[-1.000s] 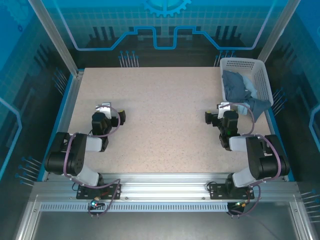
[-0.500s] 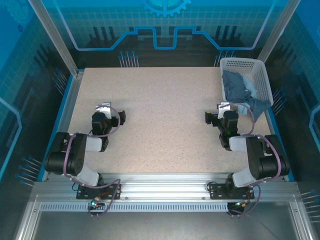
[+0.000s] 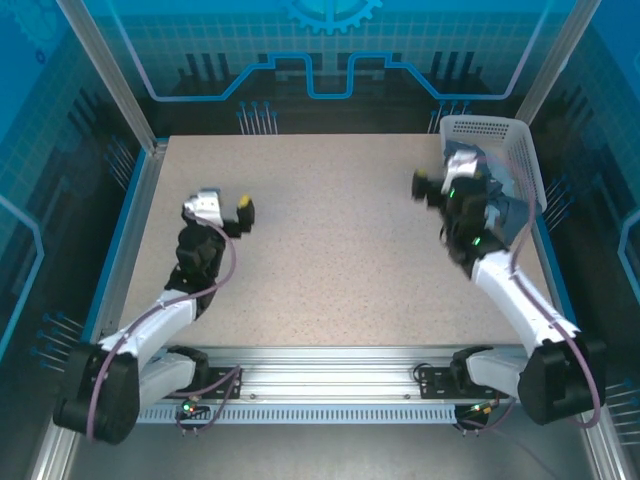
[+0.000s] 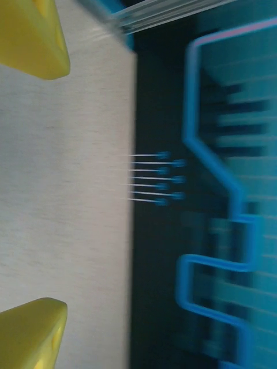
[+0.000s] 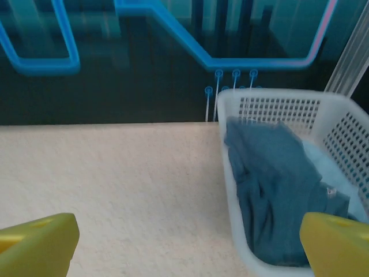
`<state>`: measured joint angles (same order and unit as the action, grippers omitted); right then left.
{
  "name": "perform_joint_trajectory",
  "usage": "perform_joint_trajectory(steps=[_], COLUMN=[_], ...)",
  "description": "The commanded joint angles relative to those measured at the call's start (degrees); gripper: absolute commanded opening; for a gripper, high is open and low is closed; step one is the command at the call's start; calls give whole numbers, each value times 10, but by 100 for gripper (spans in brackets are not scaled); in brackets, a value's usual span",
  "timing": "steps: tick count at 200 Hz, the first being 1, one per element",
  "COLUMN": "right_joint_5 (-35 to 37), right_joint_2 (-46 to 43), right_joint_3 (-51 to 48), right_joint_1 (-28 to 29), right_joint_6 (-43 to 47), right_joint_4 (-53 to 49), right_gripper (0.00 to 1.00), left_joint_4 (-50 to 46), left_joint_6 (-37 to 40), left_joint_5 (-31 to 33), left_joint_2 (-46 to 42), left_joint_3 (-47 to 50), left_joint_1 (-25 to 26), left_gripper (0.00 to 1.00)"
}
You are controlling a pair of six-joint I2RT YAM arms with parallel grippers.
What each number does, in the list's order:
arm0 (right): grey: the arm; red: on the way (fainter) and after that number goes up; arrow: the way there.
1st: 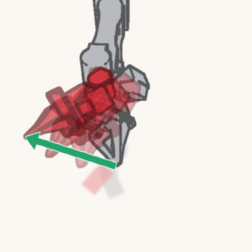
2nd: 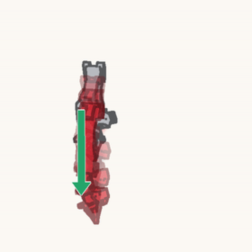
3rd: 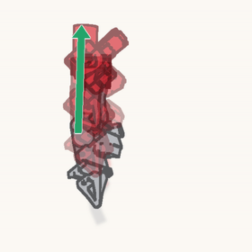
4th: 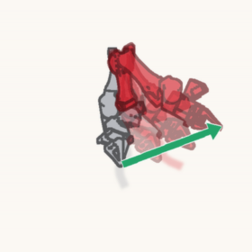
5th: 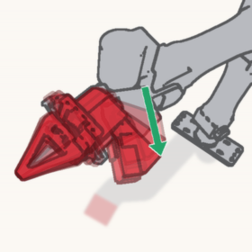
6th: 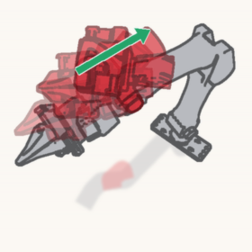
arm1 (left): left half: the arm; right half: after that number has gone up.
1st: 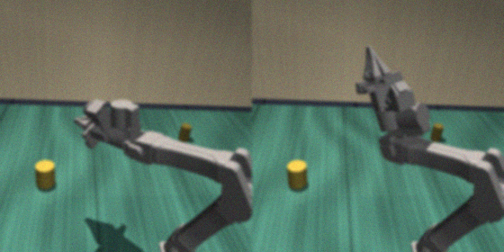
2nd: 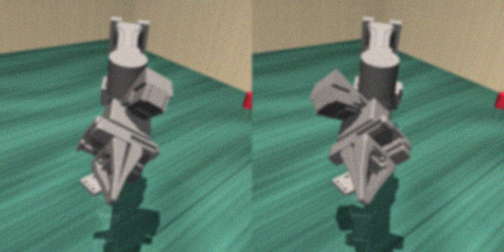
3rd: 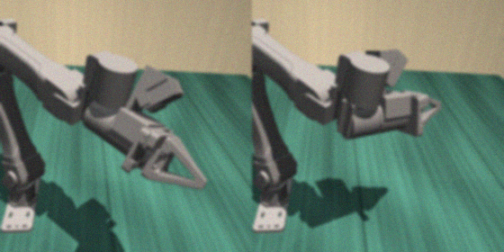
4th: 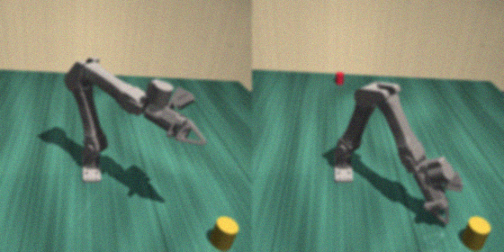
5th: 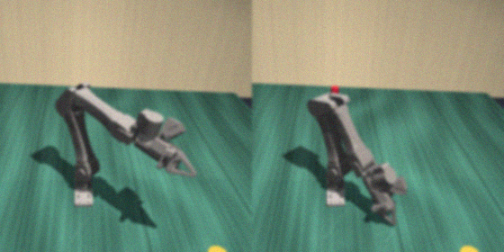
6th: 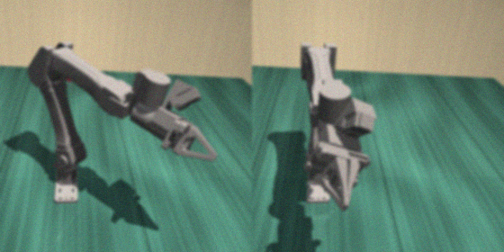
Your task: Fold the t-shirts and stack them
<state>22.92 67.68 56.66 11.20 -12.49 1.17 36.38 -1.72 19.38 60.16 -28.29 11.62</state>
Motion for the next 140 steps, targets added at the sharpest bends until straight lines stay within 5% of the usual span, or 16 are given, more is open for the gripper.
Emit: perform_joint_trajectory(steps=[1, 7, 14, 30, 67, 140], right_joint_5=[-37, -109, -155, -95, -155, -253], right_joint_2=[53, 80, 107, 167, 340, 512], right_joint_3=[203, 235, 264, 359, 544, 561], right_joint_1=[-64, -93, -118, -129, -193, -246], right_joint_6=[-231, -225, -221, -232, -204, -174], right_joint_4=[-371, -384, -390, -460, -570, -542], right_gripper=[100, 99, 88, 70, 69, 58], left_joint_4=[-324, -375, -392, -407, -528, -485], left_joint_6=[-209, -285, -355, -438, -377, -386], left_joint_5=[93, 104, 60, -120, -237, -318], left_joint_2=[-27, -19, -2, 66, 209, 243], left_joint_3=[-184, -222, -245, -314, -509, -484], left_joint_1=[-4, -13, -37, -92, 4, 135], left_gripper=[99, 99, 99, 99, 99, 86])
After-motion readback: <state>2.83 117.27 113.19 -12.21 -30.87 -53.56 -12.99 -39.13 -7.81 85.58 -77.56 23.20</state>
